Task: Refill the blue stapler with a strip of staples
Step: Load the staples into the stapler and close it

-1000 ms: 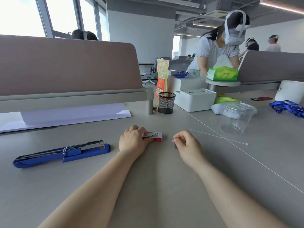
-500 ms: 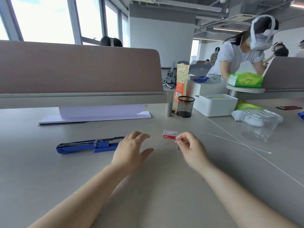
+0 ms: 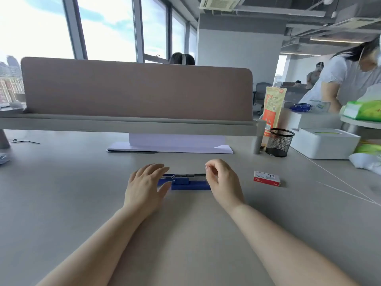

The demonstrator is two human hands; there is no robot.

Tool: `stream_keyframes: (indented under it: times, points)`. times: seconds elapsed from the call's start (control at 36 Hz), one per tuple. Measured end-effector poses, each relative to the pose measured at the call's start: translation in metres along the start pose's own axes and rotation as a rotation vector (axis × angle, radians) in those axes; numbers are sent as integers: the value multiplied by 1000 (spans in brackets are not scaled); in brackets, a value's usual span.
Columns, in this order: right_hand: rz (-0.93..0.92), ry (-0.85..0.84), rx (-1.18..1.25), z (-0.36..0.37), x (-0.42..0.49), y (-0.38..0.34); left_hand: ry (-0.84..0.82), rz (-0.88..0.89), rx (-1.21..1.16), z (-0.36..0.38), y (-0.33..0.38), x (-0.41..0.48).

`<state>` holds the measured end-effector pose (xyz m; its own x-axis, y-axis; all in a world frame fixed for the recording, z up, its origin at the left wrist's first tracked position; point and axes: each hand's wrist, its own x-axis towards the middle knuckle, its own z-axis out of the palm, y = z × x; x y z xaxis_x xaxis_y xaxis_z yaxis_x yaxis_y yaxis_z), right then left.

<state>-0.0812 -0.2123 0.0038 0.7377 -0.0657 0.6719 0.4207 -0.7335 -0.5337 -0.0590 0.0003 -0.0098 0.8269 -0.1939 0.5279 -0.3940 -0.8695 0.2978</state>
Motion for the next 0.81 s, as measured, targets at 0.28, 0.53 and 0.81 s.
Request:
stream_keyframes:
  times: [0.28, 0.53, 0.81]
  points:
    - [6, 24, 60, 9, 1, 9, -116, -12, 6, 7, -6, 5]
    - [54, -14, 116, 7, 0, 10, -45, 16, -66, 4, -6, 4]
    - [19, -62, 100, 10, 3, 9, -11, 28, -121, 2, -6, 5]
